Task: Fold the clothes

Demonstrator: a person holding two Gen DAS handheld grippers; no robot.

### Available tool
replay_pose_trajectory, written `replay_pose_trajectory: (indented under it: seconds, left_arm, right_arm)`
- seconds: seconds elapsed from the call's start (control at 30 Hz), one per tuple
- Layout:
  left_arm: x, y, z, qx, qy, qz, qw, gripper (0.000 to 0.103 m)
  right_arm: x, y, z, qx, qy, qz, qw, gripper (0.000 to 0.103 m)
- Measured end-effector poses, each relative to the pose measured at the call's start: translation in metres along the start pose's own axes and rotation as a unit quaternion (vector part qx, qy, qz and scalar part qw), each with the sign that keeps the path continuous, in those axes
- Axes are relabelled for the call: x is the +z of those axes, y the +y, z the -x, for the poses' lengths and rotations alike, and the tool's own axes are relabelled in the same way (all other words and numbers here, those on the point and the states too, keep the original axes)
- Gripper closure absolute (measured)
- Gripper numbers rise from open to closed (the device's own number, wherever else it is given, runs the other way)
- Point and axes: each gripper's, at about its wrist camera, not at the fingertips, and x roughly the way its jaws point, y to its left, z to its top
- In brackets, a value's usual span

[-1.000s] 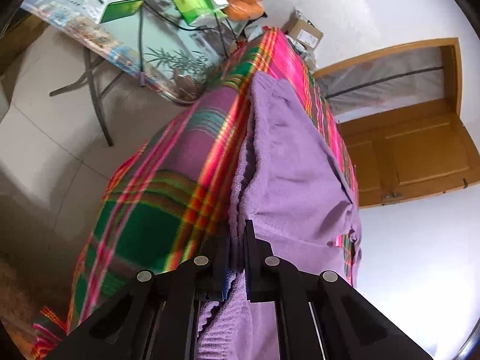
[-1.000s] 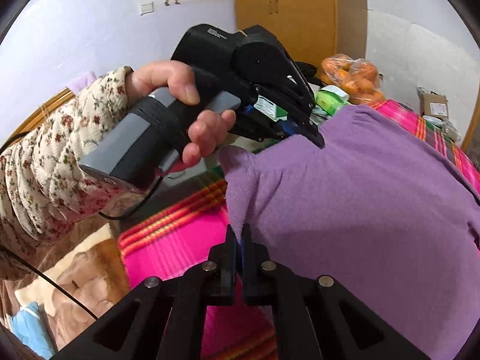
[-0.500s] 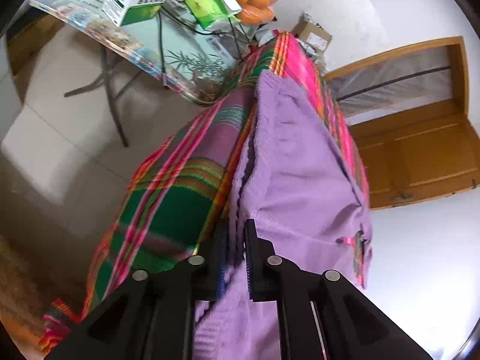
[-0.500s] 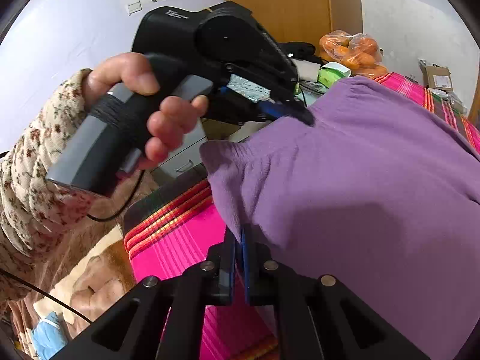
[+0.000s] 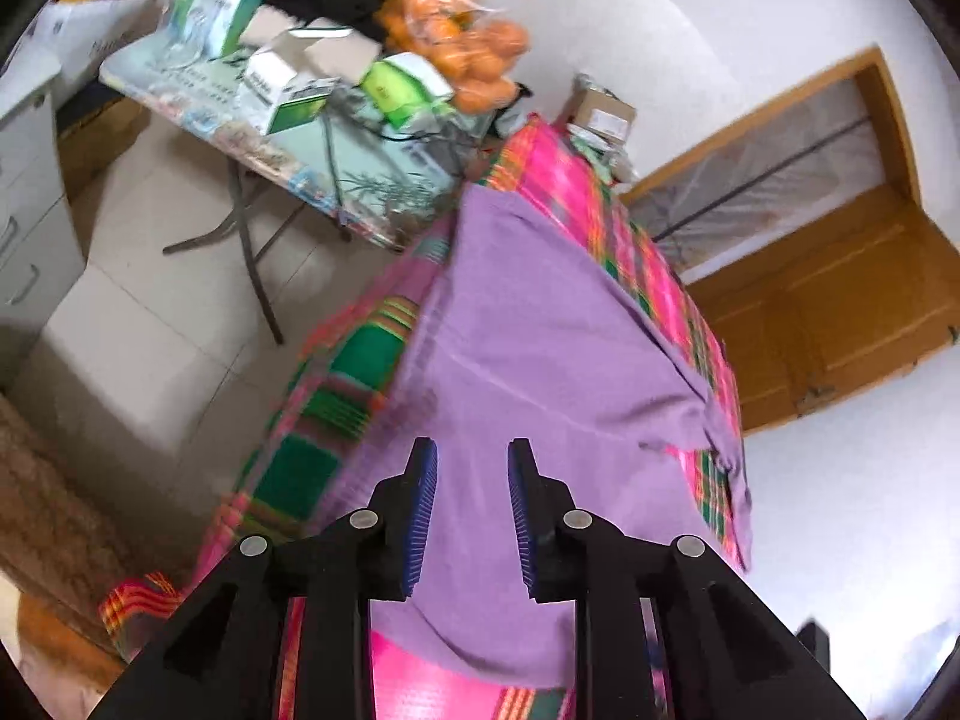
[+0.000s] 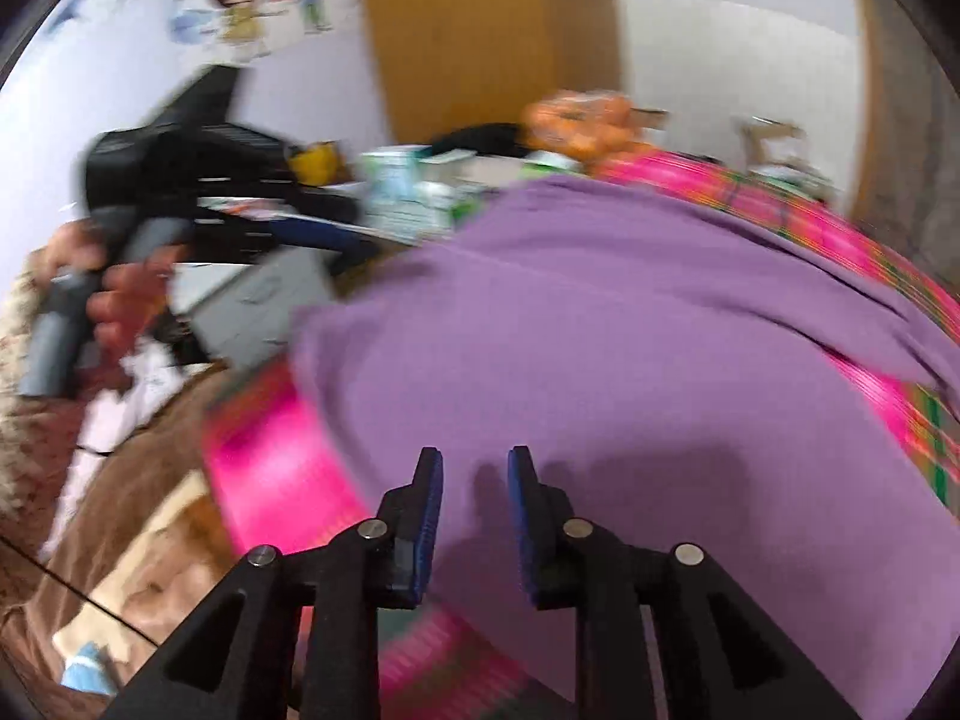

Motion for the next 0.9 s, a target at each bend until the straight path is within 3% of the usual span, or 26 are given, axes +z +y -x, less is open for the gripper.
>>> replay_pose_trajectory:
  seconds: [0.17, 0.3, 0.5, 0.67, 0.9]
  left_arm:
    - [-0.039, -0.03, -0.009, -0.009, 0.016, -0.036, 0.9992, 0.079]
    - [-0.069, -0.042, -0.026, -0.015, 0.049, -0.054, 0.9972, 0.079]
    - [-0.099, -0.034, -0.037, -0.004, 0.077, -0.045, 0.996, 0.079]
    - [-0.103, -0.032, -0.032, 0.002, 0.072, -0.044, 0.9965, 0.079]
    - [-0.103, -0.041, -0.022, 0.005, 0.061, -0.055, 0.9966, 0.079]
  right_arm:
    - [-0.034, -0.057, 0.026, -0.085, 0.004, -0.068, 0.994, 0.078]
    - [-0.061, -0.096, 0.049, -0.127, 0.001, -0.123, 0.984, 0.078]
    - [-0.099, -0.127, 0.079, -0.145, -0.013, -0.149, 0.978, 0.077]
    - [-0.129, -0.152, 0.115, -0.156, -0.025, -0.189, 0.969, 0.077]
    - [-0.14, -0.185, 0.161, -0.225, -0.043, -0.219, 0.949, 0.077]
